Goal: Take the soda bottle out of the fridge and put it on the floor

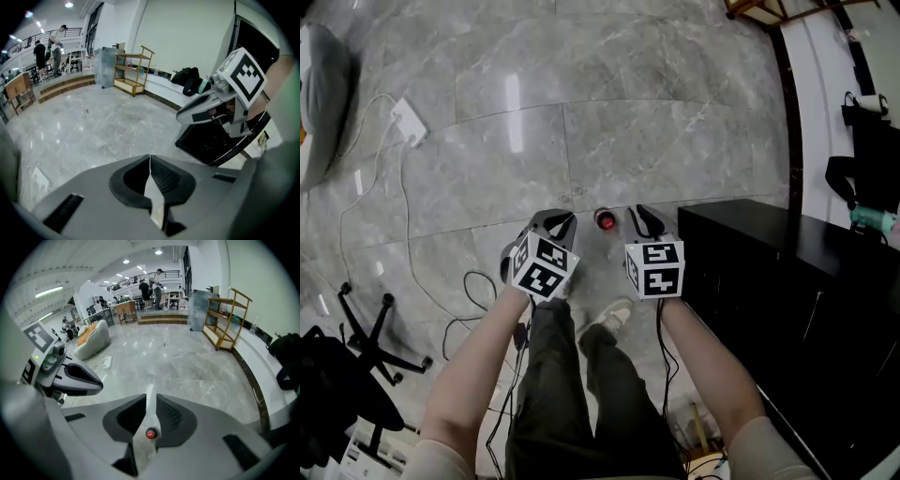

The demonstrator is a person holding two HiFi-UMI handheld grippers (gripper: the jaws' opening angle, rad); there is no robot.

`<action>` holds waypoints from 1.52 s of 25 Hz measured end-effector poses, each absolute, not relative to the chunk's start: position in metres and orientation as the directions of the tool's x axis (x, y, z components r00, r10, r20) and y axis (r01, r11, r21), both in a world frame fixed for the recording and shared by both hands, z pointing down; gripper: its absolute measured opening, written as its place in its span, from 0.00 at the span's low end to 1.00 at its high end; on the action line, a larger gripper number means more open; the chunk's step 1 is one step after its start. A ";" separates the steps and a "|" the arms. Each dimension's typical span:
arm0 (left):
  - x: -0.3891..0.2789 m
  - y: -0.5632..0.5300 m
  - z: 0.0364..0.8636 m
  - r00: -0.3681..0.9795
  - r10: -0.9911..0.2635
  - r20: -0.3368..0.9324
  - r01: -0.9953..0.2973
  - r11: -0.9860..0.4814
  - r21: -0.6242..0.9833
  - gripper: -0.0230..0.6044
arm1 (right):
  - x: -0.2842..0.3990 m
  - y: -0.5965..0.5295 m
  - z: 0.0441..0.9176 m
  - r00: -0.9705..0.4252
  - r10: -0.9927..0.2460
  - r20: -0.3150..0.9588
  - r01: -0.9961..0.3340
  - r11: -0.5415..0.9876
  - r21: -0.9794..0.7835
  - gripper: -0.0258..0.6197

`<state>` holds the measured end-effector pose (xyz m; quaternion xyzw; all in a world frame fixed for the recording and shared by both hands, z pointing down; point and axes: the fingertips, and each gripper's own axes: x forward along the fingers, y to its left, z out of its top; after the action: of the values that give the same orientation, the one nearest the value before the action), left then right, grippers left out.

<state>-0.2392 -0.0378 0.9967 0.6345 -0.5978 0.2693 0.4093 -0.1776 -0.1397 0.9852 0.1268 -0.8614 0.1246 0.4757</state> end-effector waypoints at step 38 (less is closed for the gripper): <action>-0.244 -0.073 0.474 0.049 -0.848 0.527 -0.999 -0.034 0.038 0.05 | -0.174 -0.134 0.433 -0.870 -0.270 0.413 -0.309 0.951 -0.028 0.07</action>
<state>-0.2439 -0.0735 0.4737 0.6950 -0.6645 0.1844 0.2036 -0.1737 -0.1345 0.4331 0.1501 -0.9657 0.0467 0.2067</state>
